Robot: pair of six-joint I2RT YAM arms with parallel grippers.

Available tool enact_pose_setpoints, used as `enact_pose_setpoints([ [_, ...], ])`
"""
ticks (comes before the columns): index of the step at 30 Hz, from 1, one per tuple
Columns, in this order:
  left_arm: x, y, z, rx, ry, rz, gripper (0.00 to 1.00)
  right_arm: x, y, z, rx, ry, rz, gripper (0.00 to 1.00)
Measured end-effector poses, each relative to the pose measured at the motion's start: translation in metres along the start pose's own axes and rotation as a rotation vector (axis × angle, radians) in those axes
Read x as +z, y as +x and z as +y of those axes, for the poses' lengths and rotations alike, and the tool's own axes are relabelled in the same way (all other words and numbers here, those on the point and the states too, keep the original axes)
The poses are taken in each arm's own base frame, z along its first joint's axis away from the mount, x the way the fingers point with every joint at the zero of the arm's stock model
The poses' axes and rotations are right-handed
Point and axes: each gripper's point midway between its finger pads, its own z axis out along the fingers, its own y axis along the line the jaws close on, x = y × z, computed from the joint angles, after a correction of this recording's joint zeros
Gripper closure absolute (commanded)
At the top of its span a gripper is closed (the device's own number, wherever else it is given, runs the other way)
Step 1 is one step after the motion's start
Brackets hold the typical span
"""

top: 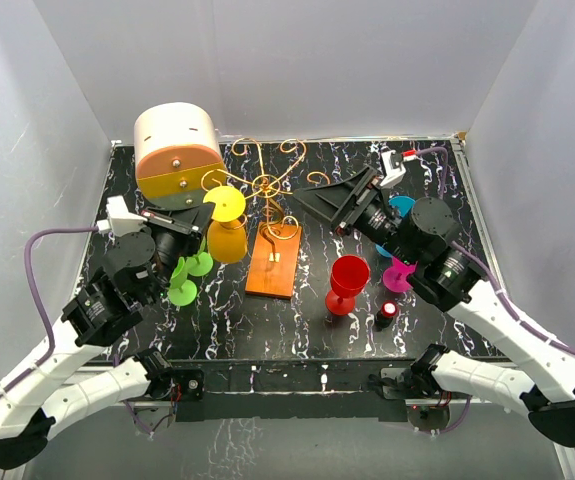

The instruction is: Place the wine glass upside down on the wine glass rack

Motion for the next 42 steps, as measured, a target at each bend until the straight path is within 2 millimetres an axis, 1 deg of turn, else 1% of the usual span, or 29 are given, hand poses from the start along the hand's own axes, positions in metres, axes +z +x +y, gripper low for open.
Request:
enact_pose_setpoints([
  [5, -0.002, 0.001, 0.008, 0.025, -0.026, 0.007, 1.00, 0.009, 0.004, -0.009, 0.005, 0.015, 0.015, 0.23],
  [8, -0.003, 0.001, 0.012, 0.048, -0.045, 0.014, 1.00, 0.010, 0.004, -0.010, 0.005, 0.020, 0.015, 0.23],
  [11, -0.006, 0.002, 0.011, 0.058, -0.047, 0.034, 1.00, 0.010, 0.003, -0.010, 0.001, 0.021, 0.007, 0.23],
  [16, -0.007, 0.011, 0.008, 0.087, -0.042, 0.084, 1.00, 0.010, -0.001, -0.015, -0.013, 0.042, -0.016, 0.24],
  [19, -0.004, 0.017, 0.006, 0.107, -0.043, 0.106, 1.00, 0.009, -0.004, -0.019, -0.026, 0.065, -0.034, 0.24],
  [25, 0.002, 0.029, 0.010, 0.149, -0.058, 0.143, 1.00, 0.000, -0.014, -0.018, -0.054, 0.084, -0.081, 0.25],
  [30, 0.003, 0.032, 0.011, 0.169, -0.054, 0.152, 1.00, -0.005, -0.018, -0.018, -0.062, 0.095, -0.102, 0.25],
  [34, 0.002, 0.032, 0.014, 0.190, -0.067, 0.157, 0.96, -0.006, -0.021, -0.020, -0.074, 0.105, -0.117, 0.24],
  [40, -0.001, 0.034, 0.019, 0.216, -0.074, 0.177, 0.92, -0.010, -0.024, -0.019, -0.081, 0.112, -0.132, 0.24],
  [42, -0.001, 0.035, 0.019, 0.221, -0.075, 0.182, 0.89, -0.011, -0.025, -0.019, -0.082, 0.116, -0.137, 0.25],
])
